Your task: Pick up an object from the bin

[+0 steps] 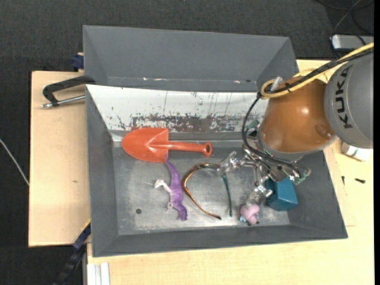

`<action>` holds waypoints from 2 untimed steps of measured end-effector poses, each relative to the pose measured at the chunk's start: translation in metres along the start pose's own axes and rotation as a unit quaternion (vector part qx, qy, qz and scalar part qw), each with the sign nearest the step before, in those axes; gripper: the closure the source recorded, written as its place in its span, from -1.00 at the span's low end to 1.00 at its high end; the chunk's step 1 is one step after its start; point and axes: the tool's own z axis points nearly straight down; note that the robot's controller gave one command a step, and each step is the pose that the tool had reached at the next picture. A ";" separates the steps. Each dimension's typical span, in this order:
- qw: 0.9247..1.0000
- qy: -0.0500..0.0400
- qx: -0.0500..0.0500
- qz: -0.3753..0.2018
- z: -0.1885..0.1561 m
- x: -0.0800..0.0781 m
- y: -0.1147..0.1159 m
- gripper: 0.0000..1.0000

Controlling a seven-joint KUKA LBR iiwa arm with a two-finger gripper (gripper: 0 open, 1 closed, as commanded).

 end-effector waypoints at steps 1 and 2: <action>0.996 -0.002 0.002 -0.084 0.023 -0.008 -0.018 -1.00; 0.988 -0.001 0.003 -0.154 0.041 -0.025 -0.012 1.00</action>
Offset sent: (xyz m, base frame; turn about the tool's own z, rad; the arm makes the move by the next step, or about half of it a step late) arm 0.0240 0.0054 -0.0468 -0.3119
